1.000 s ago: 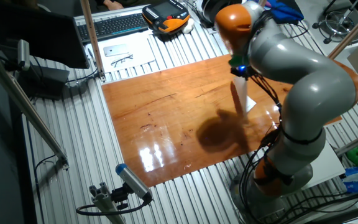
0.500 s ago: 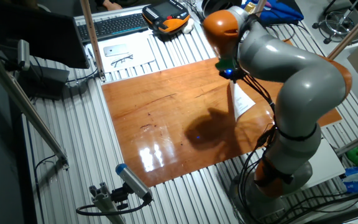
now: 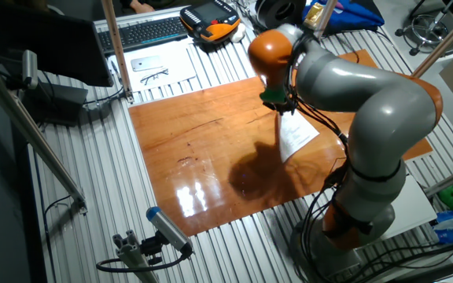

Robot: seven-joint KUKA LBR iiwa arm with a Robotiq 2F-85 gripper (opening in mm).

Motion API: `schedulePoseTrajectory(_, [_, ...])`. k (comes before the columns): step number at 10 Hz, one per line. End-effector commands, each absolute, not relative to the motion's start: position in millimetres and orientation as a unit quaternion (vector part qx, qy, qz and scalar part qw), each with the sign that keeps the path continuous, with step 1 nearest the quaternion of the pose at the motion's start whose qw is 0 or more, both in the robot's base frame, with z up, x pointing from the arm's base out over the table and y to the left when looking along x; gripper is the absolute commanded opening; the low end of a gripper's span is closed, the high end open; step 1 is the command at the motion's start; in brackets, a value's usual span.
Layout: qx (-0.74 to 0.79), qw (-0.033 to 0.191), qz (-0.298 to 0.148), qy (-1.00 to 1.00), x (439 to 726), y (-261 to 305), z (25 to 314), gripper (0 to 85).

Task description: Flip over and spread out the paper that is laid flat on the table

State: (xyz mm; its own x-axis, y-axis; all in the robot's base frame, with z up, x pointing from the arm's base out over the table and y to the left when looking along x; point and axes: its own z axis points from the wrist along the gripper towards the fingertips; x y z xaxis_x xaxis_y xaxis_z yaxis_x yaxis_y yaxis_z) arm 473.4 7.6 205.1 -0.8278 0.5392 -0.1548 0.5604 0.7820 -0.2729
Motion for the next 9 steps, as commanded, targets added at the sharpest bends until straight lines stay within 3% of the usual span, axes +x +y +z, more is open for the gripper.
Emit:
schedulePoseTrajectory(1, [0.292,0.034,-0.152,0.944,472.6,8.0,201.3,0.0])
schedulePoseTrajectory(9, [0.305,0.033,-0.131,0.943,466.7,11.4,191.0,0.0])
